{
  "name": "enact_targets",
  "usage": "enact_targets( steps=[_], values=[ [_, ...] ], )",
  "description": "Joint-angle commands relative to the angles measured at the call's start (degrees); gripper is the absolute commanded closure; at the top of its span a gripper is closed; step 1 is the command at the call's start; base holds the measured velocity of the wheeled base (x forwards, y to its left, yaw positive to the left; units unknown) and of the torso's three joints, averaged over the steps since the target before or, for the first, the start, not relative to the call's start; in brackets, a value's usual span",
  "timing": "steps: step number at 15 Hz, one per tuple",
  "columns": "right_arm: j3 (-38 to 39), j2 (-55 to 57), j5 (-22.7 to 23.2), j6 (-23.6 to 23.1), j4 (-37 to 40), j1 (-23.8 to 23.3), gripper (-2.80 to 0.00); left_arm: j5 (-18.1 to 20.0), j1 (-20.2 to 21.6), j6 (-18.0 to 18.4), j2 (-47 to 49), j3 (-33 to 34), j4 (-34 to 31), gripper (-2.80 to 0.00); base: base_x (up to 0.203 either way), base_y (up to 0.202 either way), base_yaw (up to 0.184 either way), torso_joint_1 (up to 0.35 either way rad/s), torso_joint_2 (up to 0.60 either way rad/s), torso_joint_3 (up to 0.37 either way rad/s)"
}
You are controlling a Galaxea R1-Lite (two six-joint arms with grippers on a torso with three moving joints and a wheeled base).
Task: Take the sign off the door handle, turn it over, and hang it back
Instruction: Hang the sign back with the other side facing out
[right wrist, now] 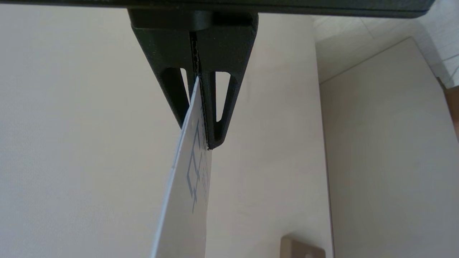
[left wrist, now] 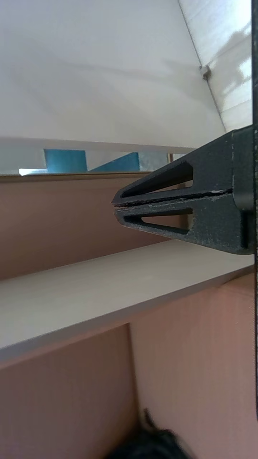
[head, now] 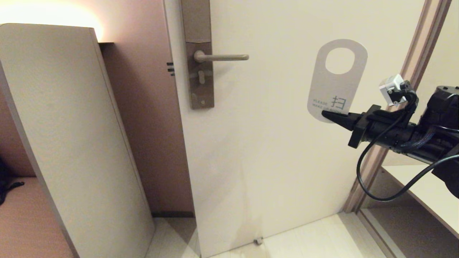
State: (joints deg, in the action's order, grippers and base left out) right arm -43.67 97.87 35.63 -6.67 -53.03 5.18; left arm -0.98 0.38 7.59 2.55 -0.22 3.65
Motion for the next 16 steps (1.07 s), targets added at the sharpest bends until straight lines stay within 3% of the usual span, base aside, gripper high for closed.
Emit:
enact_targets(
  steps=[1, 13, 16],
  values=[
    [-0.6, 1.1, 0.2, -0.1, -0.3, 0.0, 0.0, 1.5, 0.0, 0.2, -2.5, 0.0, -1.8, 0.0, 0.0, 0.0, 0.0, 0.0, 0.0, 0.0],
    [-6.7, 6.9, -1.1, 0.0, -0.3, 0.5, 0.0, 0.5, 0.0, -7.8, -2.5, 0.0, -3.8, 0.0, 0.0, 0.0, 0.0, 0.0, 0.0, 0.0],
    [-6.8, 7.7, -1.1, -0.1, -0.3, 1.0, 0.0, 0.5, 0.0, -7.9, -2.5, 0.1, -3.8, 0.0, 0.0, 0.0, 0.0, 0.0, 0.0, 0.0]
  ],
)
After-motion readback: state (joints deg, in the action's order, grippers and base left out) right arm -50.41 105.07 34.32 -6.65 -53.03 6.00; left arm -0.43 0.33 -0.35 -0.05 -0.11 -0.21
